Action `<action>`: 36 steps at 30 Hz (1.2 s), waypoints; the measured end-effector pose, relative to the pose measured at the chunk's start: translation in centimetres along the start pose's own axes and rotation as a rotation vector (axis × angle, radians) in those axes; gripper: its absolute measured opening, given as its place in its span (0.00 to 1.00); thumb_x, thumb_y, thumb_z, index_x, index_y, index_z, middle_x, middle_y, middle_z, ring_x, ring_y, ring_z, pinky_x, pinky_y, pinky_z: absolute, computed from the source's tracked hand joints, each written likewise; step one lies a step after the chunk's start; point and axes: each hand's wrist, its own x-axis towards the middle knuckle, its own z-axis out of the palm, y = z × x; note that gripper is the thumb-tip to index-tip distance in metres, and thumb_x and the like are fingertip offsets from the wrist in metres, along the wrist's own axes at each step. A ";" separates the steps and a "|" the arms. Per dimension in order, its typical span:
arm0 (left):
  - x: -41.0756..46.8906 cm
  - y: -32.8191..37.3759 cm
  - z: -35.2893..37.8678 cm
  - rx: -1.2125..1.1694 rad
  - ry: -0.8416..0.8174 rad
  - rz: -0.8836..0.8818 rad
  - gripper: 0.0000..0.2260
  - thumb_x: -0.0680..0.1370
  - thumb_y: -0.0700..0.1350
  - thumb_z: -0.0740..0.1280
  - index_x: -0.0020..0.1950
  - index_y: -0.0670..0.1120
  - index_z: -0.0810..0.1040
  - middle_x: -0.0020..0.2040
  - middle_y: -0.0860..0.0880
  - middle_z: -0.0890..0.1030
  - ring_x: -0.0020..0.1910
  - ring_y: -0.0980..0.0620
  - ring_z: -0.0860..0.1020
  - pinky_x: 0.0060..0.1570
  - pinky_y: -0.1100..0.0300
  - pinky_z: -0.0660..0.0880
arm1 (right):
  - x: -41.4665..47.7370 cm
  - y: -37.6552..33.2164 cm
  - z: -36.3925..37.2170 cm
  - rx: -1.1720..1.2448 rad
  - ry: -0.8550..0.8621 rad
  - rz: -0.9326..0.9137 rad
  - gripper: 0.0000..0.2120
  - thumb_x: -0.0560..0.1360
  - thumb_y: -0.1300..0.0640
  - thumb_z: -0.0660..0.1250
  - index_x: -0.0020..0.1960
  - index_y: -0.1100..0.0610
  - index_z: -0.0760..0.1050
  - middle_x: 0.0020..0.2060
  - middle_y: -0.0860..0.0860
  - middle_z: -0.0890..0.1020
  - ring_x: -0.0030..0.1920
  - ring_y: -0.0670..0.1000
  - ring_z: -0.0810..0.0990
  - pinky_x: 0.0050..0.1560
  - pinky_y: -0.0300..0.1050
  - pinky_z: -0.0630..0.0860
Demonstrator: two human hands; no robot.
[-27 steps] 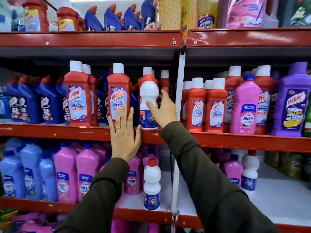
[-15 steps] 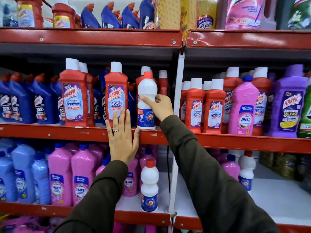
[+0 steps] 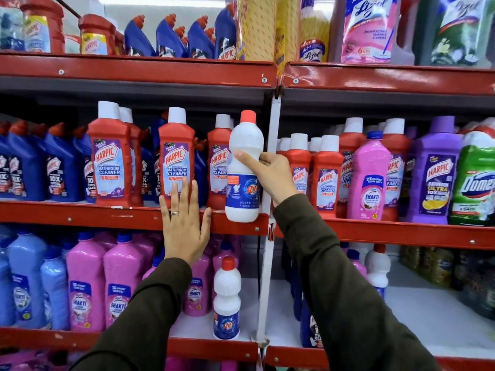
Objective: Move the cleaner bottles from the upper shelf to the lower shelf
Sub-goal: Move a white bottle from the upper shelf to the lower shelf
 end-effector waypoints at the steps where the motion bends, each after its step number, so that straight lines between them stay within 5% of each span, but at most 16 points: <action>1: 0.0 0.1 -0.1 -0.007 -0.009 -0.006 0.32 0.84 0.59 0.47 0.85 0.45 0.50 0.86 0.43 0.52 0.85 0.43 0.48 0.83 0.37 0.46 | -0.7 0.2 -0.6 0.018 -0.001 0.010 0.21 0.72 0.48 0.77 0.58 0.62 0.81 0.51 0.55 0.88 0.47 0.52 0.89 0.46 0.43 0.85; 9: -2.9 4.5 -0.7 -0.084 -0.020 -0.056 0.31 0.84 0.57 0.49 0.85 0.45 0.52 0.86 0.41 0.50 0.85 0.41 0.46 0.83 0.37 0.43 | -6.1 2.6 -6.0 0.095 0.024 0.032 0.17 0.71 0.53 0.79 0.55 0.61 0.83 0.50 0.54 0.89 0.49 0.50 0.88 0.45 0.38 0.83; 15: -7.4 11.5 0.1 -0.152 -0.037 -0.037 0.30 0.84 0.54 0.52 0.85 0.45 0.53 0.86 0.43 0.51 0.85 0.42 0.46 0.82 0.37 0.42 | -9.3 5.1 -11.8 0.118 0.092 0.025 0.17 0.68 0.56 0.81 0.53 0.61 0.84 0.48 0.54 0.89 0.51 0.53 0.88 0.49 0.43 0.82; 19: -11.3 15.7 1.3 -0.151 -0.024 -0.009 0.30 0.84 0.53 0.53 0.85 0.48 0.51 0.86 0.44 0.50 0.86 0.44 0.45 0.83 0.40 0.40 | -11.9 7.2 -16.4 0.112 0.089 0.037 0.14 0.65 0.54 0.82 0.49 0.54 0.85 0.46 0.49 0.90 0.48 0.48 0.88 0.44 0.36 0.81; 25: -18.7 21.7 4.1 -0.180 -0.156 0.025 0.31 0.83 0.52 0.55 0.85 0.48 0.51 0.86 0.45 0.49 0.86 0.45 0.45 0.83 0.43 0.41 | -15.4 11.4 -23.6 0.079 0.109 0.155 0.14 0.66 0.56 0.82 0.50 0.52 0.85 0.47 0.51 0.89 0.50 0.52 0.88 0.47 0.43 0.83; 29: -23.0 26.8 6.0 -0.245 -0.268 0.134 0.32 0.82 0.50 0.57 0.85 0.48 0.50 0.87 0.46 0.48 0.86 0.45 0.45 0.83 0.46 0.37 | -17.4 14.2 -28.0 0.032 0.125 0.212 0.14 0.67 0.58 0.82 0.50 0.53 0.84 0.45 0.48 0.90 0.43 0.45 0.87 0.37 0.34 0.79; 36: -27.8 34.3 10.1 -0.250 -0.479 0.221 0.31 0.83 0.52 0.57 0.85 0.45 0.53 0.86 0.46 0.52 0.86 0.46 0.48 0.84 0.46 0.46 | -19.0 18.5 -35.2 0.003 0.119 0.236 0.17 0.68 0.63 0.80 0.55 0.54 0.83 0.45 0.44 0.89 0.48 0.44 0.88 0.44 0.34 0.81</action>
